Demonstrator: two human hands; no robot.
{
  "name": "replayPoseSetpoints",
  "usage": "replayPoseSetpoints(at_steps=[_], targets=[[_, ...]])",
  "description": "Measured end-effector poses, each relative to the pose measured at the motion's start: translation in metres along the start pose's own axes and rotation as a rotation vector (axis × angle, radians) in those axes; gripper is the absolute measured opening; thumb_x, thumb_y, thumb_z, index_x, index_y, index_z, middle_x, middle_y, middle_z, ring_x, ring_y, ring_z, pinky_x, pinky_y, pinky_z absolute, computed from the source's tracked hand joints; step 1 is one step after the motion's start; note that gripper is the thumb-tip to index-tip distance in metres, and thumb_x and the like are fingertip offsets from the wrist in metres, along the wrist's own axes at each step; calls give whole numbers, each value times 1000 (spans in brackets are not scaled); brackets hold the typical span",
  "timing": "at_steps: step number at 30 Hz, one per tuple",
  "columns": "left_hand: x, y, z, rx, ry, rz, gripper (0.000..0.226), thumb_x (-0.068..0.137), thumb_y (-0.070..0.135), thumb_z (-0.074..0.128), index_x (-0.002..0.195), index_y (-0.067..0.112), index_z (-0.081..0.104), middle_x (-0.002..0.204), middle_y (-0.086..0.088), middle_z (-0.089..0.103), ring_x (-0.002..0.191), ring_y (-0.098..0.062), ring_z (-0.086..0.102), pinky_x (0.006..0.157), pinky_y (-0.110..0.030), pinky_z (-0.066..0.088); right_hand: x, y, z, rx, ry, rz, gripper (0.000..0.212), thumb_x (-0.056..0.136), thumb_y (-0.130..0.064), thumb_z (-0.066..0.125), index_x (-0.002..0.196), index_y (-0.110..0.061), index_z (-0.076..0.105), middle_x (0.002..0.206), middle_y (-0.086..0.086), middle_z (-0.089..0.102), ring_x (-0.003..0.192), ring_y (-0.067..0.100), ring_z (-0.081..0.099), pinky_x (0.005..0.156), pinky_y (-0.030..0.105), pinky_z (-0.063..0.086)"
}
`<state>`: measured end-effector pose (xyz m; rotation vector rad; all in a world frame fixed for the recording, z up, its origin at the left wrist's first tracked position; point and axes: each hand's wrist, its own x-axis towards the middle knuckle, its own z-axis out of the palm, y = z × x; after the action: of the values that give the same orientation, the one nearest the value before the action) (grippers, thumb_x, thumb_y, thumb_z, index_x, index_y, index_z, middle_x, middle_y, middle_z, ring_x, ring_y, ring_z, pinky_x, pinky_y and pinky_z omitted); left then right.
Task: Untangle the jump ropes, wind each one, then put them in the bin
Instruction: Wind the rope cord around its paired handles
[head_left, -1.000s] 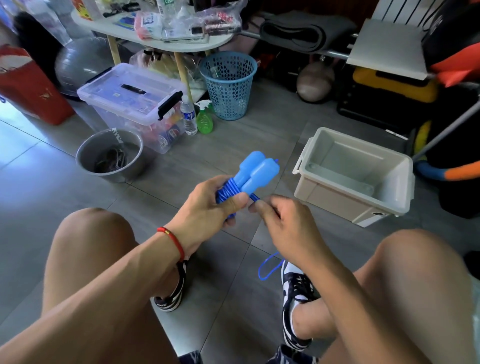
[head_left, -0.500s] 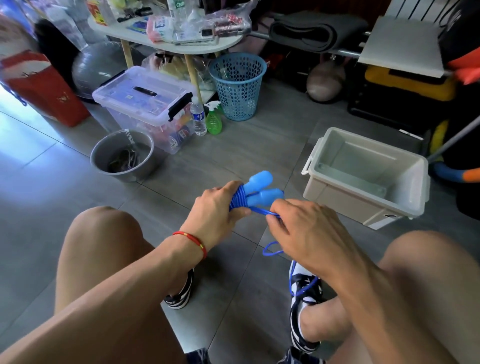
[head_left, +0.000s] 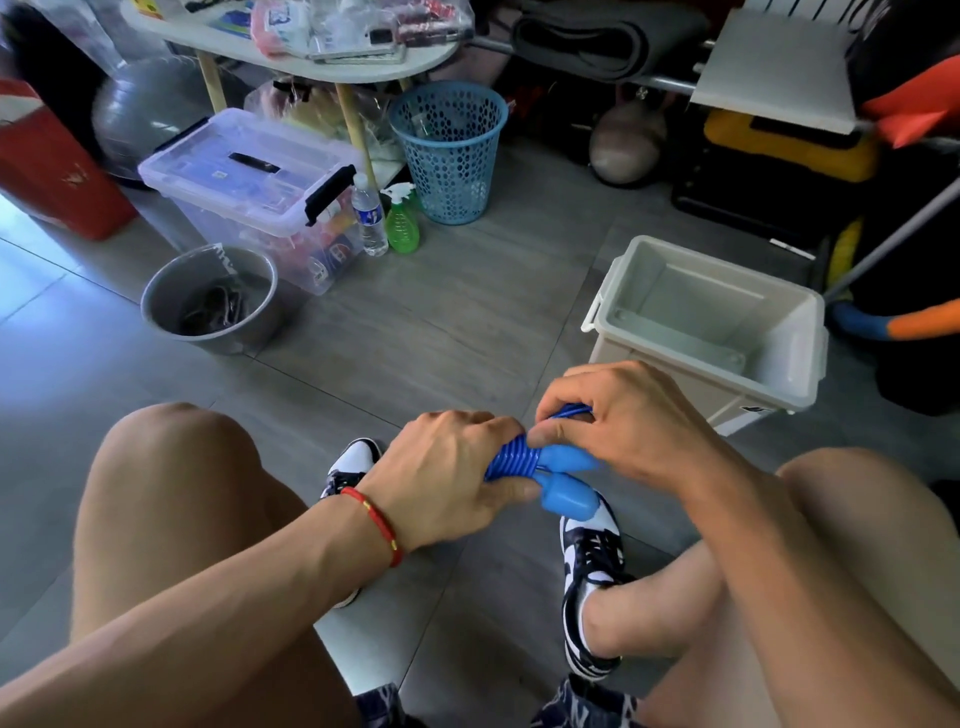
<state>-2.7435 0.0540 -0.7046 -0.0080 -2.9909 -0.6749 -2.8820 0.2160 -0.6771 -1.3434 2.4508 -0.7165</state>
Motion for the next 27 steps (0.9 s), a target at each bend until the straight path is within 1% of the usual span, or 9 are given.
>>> replayPoseSetpoints(at_steps=[4, 7, 11, 14, 17, 19, 21, 23, 27], targets=[[-3, 2, -6, -64, -34, 86, 29, 89, 53, 65, 105, 29, 60, 90, 10, 61, 84, -18, 58, 70, -33, 44, 4, 11, 0, 331, -108, 32, 20, 69, -46, 88, 72, -30, 77, 73, -3, 67, 68, 16, 61, 65, 38, 46], [-5, 5, -10, -107, -56, 138, 32, 88, 53, 67, 111, 31, 61, 92, 11, 61, 84, -12, 55, 70, -30, 41, 6, 22, -1, 540, -178, 63, 26, 70, -46, 88, 76, -22, 79, 73, 14, 69, 65, 26, 57, 62, 44, 48], [-8, 10, -26, -425, -106, 76, 34, 82, 49, 76, 105, 29, 63, 87, 11, 64, 77, -11, 60, 71, -33, 50, 4, 38, 5, 766, -188, 72, 18, 78, -29, 84, 82, -14, 73, 65, -1, 64, 60, 6, 50, 58, 17, 42], [-9, 7, -35, -580, -92, -5, 44, 76, 46, 83, 109, 24, 63, 92, 2, 69, 79, -19, 66, 73, -39, 53, 0, 35, 13, 868, -173, 117, 10, 69, -14, 81, 73, -21, 76, 65, -9, 67, 60, -3, 57, 57, 12, 46], [-2, -5, -33, -642, 80, -241, 38, 71, 45, 81, 97, 21, 67, 75, 9, 65, 62, -9, 55, 61, -33, 48, -4, 27, 22, 807, -128, 185, 14, 90, 0, 68, 88, -9, 78, 59, -11, 62, 52, -5, 51, 55, 9, 38], [5, -18, -31, -719, 153, -376, 37, 72, 42, 82, 99, 21, 69, 75, 13, 64, 59, -5, 51, 59, -28, 44, -7, 19, 25, 735, -118, 182, 21, 102, -16, 59, 97, -12, 78, 61, -1, 50, 54, 8, 38, 54, 19, 30], [10, -28, -32, -798, 177, -428, 43, 75, 33, 85, 115, 25, 69, 84, 11, 69, 60, -5, 56, 63, -28, 47, -8, 7, 28, 700, -98, 159, 25, 103, -25, 57, 96, -13, 78, 62, 1, 40, 58, 13, 33, 55, 25, 27], [15, -34, -35, -815, 167, -414, 33, 80, 27, 83, 112, 27, 72, 76, 8, 63, 60, -9, 51, 62, -31, 45, -9, -8, 31, 631, -76, 131, 29, 98, -30, 57, 92, -7, 74, 62, -3, 35, 57, 9, 32, 55, 25, 28], [21, -42, -26, -646, 181, -488, 30, 76, 36, 84, 104, 32, 73, 74, 7, 65, 62, -10, 52, 67, -35, 49, -14, -25, 42, 502, -85, 169, 29, 103, -32, 47, 84, -21, 66, 60, -4, 46, 55, 9, 42, 58, 31, 38]])
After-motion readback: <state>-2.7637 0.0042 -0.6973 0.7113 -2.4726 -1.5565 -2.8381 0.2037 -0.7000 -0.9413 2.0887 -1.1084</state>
